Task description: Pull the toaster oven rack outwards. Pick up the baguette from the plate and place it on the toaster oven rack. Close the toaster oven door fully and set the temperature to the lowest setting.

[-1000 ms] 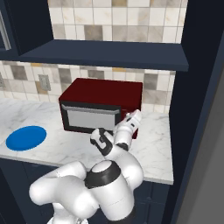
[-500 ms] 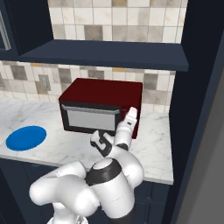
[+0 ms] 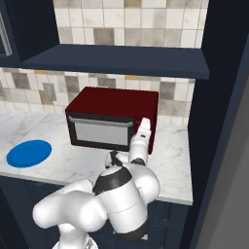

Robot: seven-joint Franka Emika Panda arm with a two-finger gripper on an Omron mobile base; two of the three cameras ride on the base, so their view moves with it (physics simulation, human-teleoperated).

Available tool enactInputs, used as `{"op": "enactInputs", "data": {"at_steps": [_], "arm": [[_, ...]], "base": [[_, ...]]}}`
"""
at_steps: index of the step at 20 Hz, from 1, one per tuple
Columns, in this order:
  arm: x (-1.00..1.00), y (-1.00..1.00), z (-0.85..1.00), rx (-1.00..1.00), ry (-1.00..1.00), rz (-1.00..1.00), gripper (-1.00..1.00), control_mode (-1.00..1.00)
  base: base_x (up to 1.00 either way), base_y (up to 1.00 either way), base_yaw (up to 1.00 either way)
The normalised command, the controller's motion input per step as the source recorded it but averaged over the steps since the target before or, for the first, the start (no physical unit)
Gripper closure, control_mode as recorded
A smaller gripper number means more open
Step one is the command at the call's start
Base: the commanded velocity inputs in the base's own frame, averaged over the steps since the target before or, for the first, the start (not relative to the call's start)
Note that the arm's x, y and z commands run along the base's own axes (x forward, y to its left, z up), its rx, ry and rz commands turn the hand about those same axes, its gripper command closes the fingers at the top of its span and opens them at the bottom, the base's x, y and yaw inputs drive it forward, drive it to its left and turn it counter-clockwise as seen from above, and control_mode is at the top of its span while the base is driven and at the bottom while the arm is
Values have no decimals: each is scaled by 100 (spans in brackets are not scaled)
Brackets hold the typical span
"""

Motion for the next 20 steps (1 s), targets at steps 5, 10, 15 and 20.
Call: {"op": "enactInputs", "data": {"at_steps": [5,10,15,20], "arm": [[45,-1,-19,-67,16,16,100,-100],[23,-4,-31,-72,18,12,100,-100],[1,-2,-45,-77,18,10,100,-100],[11,-1,-54,-80,19,9,100,-100]], "base": [[0,0,0],[0,0,0],[0,0,0],[0,0,0]]}}
